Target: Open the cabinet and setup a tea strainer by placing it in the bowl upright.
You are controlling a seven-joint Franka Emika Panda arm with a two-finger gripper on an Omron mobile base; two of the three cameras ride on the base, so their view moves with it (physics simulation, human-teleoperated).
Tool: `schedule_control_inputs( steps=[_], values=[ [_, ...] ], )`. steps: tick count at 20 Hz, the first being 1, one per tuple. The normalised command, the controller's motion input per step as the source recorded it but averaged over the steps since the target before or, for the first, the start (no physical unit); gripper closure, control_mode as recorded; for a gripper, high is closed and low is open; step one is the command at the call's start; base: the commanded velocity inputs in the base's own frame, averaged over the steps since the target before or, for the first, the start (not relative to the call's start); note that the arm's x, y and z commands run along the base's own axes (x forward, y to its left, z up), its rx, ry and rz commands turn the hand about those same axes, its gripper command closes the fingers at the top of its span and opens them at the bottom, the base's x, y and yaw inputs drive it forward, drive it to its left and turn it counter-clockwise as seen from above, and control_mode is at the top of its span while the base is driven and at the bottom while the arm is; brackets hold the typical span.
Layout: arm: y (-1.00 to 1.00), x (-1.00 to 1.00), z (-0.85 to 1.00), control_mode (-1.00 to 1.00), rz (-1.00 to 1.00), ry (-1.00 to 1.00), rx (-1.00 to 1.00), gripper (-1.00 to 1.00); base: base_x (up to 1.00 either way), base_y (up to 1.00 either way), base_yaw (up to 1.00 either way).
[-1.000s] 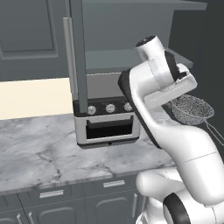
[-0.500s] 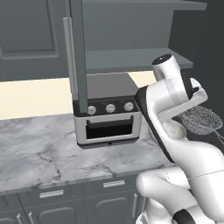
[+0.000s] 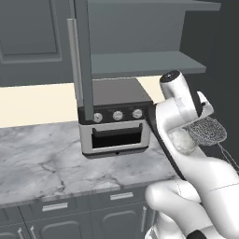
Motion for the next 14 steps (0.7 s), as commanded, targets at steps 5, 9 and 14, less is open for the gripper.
schedule_control_inputs(
  steps=[5,9,14],
  values=[
    [0.0,0.41,-0.32,-1.0,0.04,-0.16,0.0,1.0,0.0,0.0,0.0],
    [0.0,0.12,-0.42,-1.0,0.0,0.0,0.0,1.0,0.0,0.0,0.0],
    [-0.08,0.19,-0.42,-1.0,0.0,0.03,0.0,1.0,0.0,0.0,0.0]
  ],
)
